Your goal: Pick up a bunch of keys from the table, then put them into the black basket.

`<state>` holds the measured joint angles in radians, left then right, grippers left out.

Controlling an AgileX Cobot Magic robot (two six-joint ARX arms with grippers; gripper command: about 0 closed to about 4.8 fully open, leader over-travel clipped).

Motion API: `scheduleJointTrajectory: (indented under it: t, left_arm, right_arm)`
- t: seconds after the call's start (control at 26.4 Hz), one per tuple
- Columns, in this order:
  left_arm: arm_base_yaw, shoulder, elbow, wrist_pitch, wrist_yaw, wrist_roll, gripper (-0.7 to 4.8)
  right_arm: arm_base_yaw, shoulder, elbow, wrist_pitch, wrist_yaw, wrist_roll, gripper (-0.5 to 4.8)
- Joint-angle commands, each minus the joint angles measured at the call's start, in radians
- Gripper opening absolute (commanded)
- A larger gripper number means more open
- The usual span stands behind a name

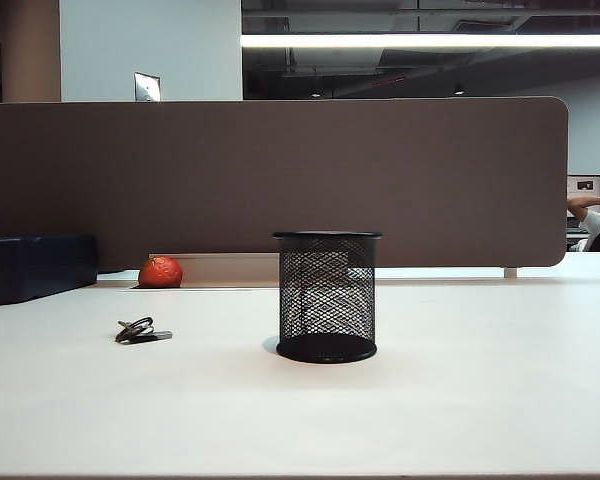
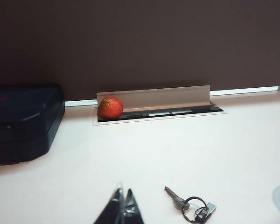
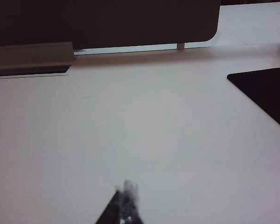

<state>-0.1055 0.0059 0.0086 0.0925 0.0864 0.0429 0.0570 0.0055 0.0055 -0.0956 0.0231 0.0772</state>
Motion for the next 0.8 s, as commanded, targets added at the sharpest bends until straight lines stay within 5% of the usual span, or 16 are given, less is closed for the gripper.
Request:
scheduleJointTrajectory:
  t: [0.04,0.64,0.8]
  left_arm:
    - [-0.001,0.000,0.002,0.006,0.005,-0.006,-0.05]
    - [-0.001,0.001,0.003,0.007,0.005,-0.007,-0.06]
    - [-0.001,0.001,0.010,0.042,0.008,-0.071,-0.04]
  right_arm:
    - [0.001,0.000,0.002,0.011,0.001,0.001,-0.05]
    - [0.001,0.000,0.002,0.013,0.001,0.001,-0.05]
    - [0.001,0.000,0.006,0.044,-0.027,0.008,-0.05]
